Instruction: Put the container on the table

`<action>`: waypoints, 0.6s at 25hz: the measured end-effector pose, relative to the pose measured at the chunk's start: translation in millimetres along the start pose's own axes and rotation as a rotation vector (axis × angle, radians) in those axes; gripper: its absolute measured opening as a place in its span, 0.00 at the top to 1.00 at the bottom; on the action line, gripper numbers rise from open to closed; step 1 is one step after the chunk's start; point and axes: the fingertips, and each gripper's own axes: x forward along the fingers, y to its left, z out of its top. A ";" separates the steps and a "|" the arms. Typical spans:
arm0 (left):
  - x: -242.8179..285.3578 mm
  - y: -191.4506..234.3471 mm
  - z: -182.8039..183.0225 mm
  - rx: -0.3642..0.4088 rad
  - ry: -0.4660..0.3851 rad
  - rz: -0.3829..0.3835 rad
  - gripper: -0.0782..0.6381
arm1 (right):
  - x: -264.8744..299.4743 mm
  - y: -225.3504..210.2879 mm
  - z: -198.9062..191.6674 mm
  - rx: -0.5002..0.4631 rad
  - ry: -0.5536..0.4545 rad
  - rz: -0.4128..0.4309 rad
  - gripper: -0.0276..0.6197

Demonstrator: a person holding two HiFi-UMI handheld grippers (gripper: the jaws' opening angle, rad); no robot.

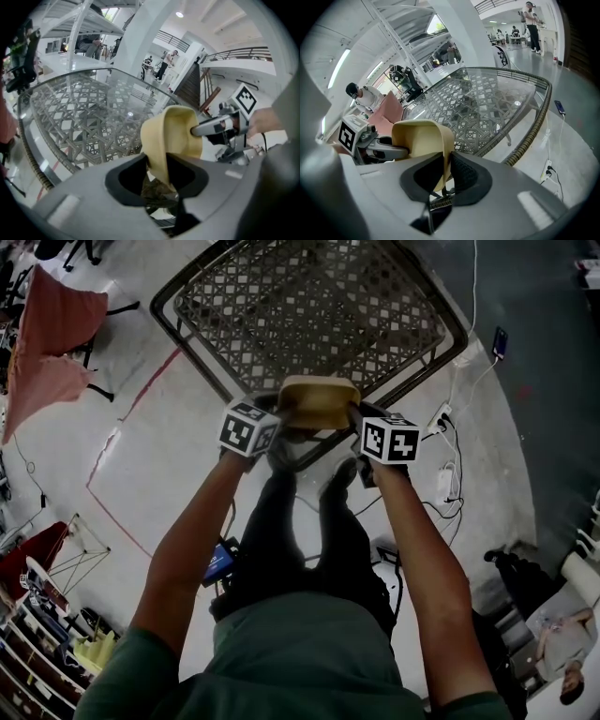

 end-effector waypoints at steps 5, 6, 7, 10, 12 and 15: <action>-4.3 -3.5 -2.0 0.003 -0.015 -0.009 0.71 | -5.2 4.5 -0.5 -0.007 -0.008 0.012 0.89; -4.8 -4.6 -4.5 0.005 -0.014 -0.012 0.71 | -6.4 5.6 -2.3 -0.007 -0.008 0.013 0.88; -5.6 -5.8 -7.3 0.007 -0.013 -0.016 0.71 | -7.7 6.8 -4.5 -0.007 -0.008 0.015 0.88; -12.0 -11.7 -15.0 -0.004 -0.017 -0.030 0.70 | -12.9 11.8 -12.0 -0.001 -0.004 0.022 0.88; -17.6 -17.5 -20.9 -0.016 -0.020 -0.045 0.70 | -18.5 17.1 -17.6 0.006 -0.004 0.028 0.88; -26.6 -23.8 -27.6 -0.024 -0.025 -0.068 0.71 | -27.3 26.6 -22.2 0.002 -0.011 0.040 0.88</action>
